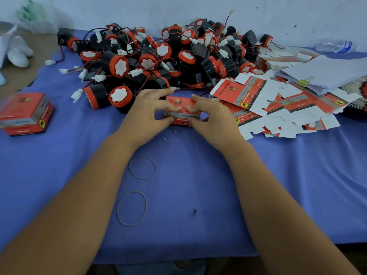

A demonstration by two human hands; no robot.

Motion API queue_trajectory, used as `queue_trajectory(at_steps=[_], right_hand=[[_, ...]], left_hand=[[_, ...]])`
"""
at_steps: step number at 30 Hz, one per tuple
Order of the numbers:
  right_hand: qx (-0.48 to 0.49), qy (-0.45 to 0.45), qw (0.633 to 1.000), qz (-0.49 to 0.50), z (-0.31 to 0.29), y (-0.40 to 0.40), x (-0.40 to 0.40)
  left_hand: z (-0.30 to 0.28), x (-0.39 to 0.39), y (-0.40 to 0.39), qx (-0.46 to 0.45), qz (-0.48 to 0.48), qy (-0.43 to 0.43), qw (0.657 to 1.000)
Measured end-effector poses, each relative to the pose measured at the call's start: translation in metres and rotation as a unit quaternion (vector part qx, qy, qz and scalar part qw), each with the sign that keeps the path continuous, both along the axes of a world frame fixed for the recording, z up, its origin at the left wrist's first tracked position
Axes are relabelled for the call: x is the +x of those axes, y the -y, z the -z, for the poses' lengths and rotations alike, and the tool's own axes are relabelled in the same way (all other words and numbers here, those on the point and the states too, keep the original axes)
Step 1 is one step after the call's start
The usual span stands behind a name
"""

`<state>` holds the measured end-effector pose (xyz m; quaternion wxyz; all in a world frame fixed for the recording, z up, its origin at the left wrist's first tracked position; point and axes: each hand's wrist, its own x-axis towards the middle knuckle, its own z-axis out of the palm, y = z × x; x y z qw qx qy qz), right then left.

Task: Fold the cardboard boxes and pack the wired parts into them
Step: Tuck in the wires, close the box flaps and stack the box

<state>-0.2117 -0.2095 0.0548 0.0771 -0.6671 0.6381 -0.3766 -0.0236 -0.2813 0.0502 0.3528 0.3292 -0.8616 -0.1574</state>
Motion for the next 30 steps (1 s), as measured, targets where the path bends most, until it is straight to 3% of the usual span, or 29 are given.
queue_trajectory(at_steps=[3, 8, 13, 20, 24, 27, 30], right_hand=[[-0.009, -0.002, 1.0, 0.0, 0.001, 0.0, 0.002], [0.025, 0.196, 0.98, -0.017, 0.001, -0.004, 0.003], [0.038, 0.333, 0.942, -0.024, -0.001, -0.002, -0.005], [0.057, 0.177, 0.982, -0.011, 0.002, 0.002, 0.001], [0.043, 0.14, 0.989, -0.016, 0.002, -0.001, 0.002], [0.008, 0.068, 0.997, -0.033, 0.001, -0.005, 0.004], [-0.032, 0.053, 0.997, -0.042, -0.002, -0.005, 0.011]], left_hand=[[-0.002, -0.004, -0.006, -0.018, -0.002, -0.001, 1.0], [0.0, -0.006, -0.011, 0.026, -0.008, -0.034, 0.999], [0.0, -0.002, -0.008, 0.092, -0.006, -0.095, 0.991], [-0.001, -0.005, -0.006, 0.095, -0.015, 0.001, 0.995], [0.002, -0.004, -0.007, 0.133, 0.001, -0.025, 0.991], [0.002, -0.002, -0.009, 0.085, -0.012, -0.025, 0.996], [0.0, 0.004, -0.012, 0.049, -0.001, -0.027, 0.998]])
